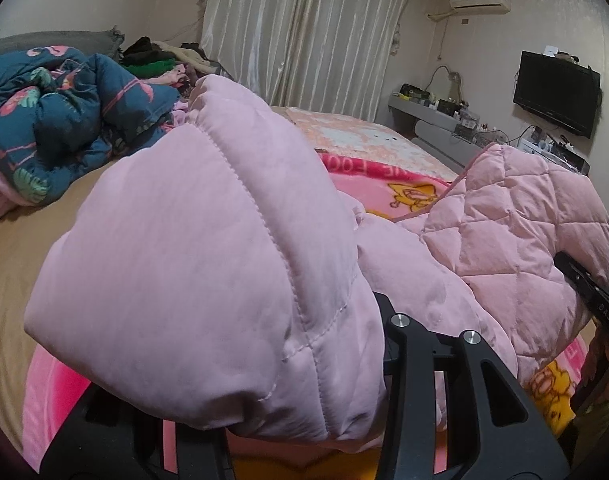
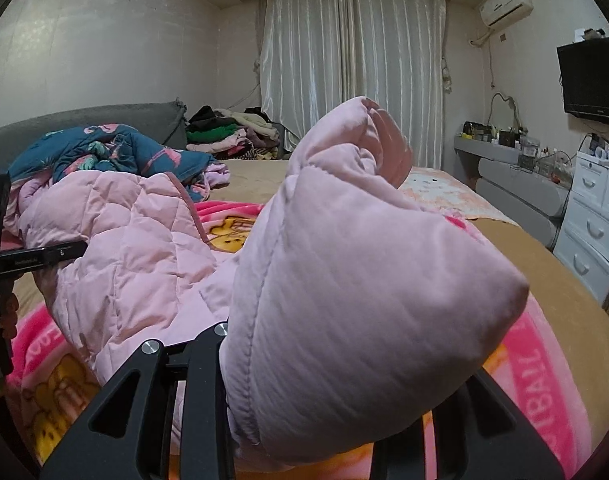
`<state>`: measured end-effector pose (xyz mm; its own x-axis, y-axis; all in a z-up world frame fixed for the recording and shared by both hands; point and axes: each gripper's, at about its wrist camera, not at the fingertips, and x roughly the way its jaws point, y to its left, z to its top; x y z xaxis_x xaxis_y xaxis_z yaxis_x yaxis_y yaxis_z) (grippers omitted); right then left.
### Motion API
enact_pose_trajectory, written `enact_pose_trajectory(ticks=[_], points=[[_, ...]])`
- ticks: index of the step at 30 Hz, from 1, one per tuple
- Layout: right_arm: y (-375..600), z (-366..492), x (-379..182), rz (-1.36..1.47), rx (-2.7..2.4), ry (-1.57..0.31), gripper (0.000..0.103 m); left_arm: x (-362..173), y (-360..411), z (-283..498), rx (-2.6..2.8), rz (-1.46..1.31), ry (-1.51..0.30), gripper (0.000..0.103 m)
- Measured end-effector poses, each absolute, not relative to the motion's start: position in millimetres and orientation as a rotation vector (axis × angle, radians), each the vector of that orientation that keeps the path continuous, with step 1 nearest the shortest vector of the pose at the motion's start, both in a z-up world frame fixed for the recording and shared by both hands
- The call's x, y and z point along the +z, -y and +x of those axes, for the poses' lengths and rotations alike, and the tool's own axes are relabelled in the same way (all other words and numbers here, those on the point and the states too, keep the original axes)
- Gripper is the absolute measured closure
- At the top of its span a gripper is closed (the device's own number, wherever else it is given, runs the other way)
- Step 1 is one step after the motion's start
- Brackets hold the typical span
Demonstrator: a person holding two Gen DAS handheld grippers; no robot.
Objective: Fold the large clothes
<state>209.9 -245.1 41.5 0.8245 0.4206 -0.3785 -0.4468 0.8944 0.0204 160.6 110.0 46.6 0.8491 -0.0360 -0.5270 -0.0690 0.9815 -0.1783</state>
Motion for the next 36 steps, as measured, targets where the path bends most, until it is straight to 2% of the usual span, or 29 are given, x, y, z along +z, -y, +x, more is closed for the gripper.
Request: enact_pose_trajectory(ticks=[16,19,24,28,33,36], points=[[263.0,172.8,27.6,-0.015,0.451,-0.426,0.074,25.9,-110.2,108.5,0.067,-0.173,-0.593,0.069],[266.3,173.4,21.2,0.001,0.422,-0.464,0.072,20.2,-112.7,107.3,0.085,-0.174,-0.614,0.066],[285.8,196.9,-1.6,0.151,0.321,-0.643,0.067,6.7,-125.4,109.5,0.112,-0.232,-0.663,0.060],[304.5,214.1,-20.1,0.296,0.286,-0.761,0.057,-5.9,-136.8,110.9,0.125,-0.283,-0.697,0.054],[309.4,219.1,-32.5,0.381,0.257,-0.821,0.042,-17.0,-142.5,107.5,0.133,-0.304,-0.707,0.049],[316.4,219.1,-41.4,0.437,0.225,-0.855,0.026,-24.6,-145.5,102.4,0.137,-0.326,-0.713,0.043]])
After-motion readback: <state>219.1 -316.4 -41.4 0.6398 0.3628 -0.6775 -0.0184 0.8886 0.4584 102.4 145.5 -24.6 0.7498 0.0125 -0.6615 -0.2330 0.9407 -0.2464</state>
